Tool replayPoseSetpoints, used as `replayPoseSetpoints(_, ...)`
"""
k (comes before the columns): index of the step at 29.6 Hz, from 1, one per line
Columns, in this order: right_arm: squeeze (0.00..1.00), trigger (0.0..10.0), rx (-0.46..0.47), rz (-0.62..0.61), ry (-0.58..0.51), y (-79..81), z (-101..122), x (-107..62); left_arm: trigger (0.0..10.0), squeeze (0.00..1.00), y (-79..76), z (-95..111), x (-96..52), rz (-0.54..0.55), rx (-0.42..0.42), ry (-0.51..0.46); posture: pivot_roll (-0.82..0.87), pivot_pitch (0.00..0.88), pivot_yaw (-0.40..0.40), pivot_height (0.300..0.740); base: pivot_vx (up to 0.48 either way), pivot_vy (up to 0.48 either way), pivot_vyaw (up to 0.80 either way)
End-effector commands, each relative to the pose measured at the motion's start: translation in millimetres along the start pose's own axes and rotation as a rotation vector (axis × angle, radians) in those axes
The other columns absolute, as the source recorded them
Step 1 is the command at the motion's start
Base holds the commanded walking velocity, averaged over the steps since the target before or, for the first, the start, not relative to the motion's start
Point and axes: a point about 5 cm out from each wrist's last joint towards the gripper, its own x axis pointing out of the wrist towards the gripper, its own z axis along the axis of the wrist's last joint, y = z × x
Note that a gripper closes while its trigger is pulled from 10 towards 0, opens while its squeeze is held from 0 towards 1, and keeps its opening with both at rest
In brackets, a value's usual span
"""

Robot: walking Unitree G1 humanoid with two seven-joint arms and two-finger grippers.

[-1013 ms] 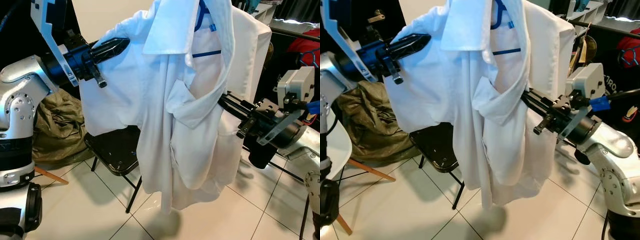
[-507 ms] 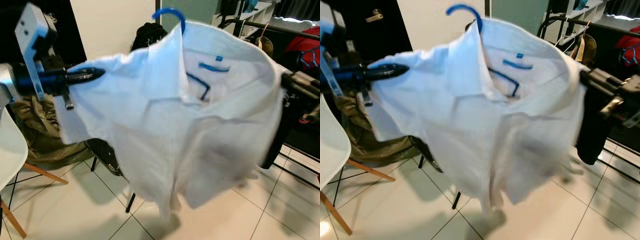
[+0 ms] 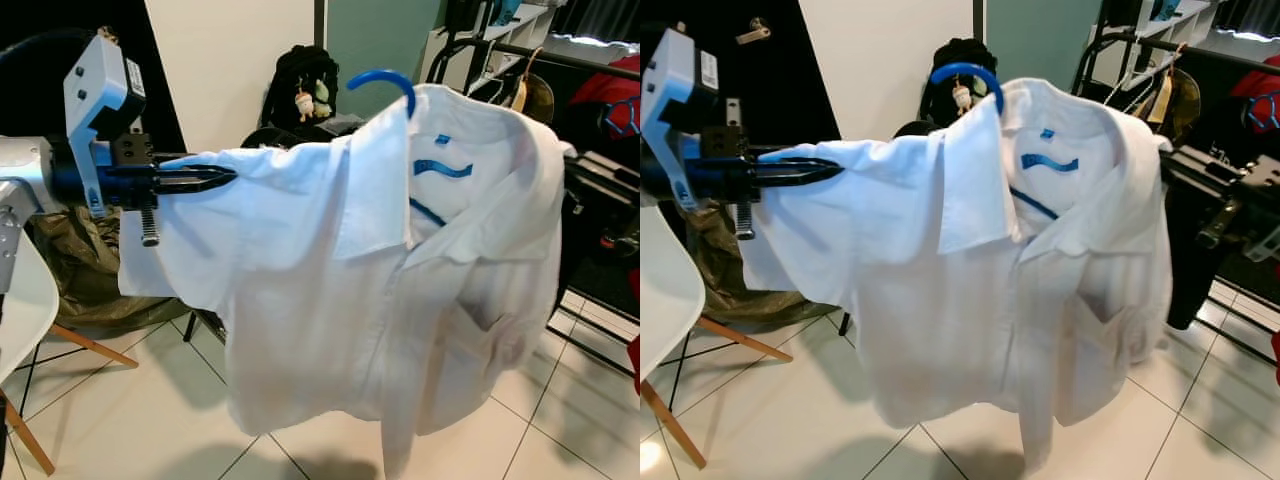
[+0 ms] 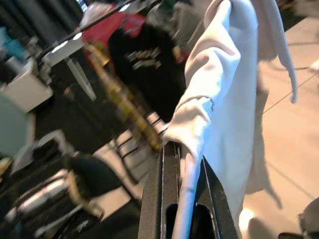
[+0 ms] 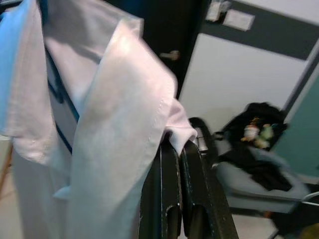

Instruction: Hang hanger

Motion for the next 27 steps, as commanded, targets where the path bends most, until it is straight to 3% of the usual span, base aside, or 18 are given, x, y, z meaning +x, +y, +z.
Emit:
replayPoseSetpoints(1, 0.0, 0.0, 0.028, 0.071, -0.003, 9.2, -5, 9.8, 10.0, 0.0, -6.4, 3, 7.0, -0.045, -0.009, -0.063, -0.09, 0.059, 0.019, 0.74, 0.0, 0.0, 0.0)
replayPoseSetpoints(7, 0.0, 0.0, 0.07, 0.152, -0.01, 18.3, -11, 22.0, 10.0, 0.0, -8.8, -6, 12.3, -0.014, -0.038, -0.078, -0.1, 0.061, 0.018, 0.74, 0.0, 0.0, 0.0)
replayPoseSetpoints(16, 0.0, 0.0, 0.085, 0.183, -0.005, 18.5, -15, 27.7, 10.0, 0.0, -12.7, -14, 19.2, 0.043, -0.089, -0.093, -0.1, 0.062, 0.009, 0.74, 0.0, 0.0, 0.0)
replayPoseSetpoints(27, 0.0, 0.0, 0.043, 0.189, 0.007, 8.3, -5, 27.7, 10.0, 0.0, -17.9, -44, 29.6, 0.138, -0.107, 0.021, -0.11, 0.062, 0.007, 0.74, 0.0, 0.0, 0.0)
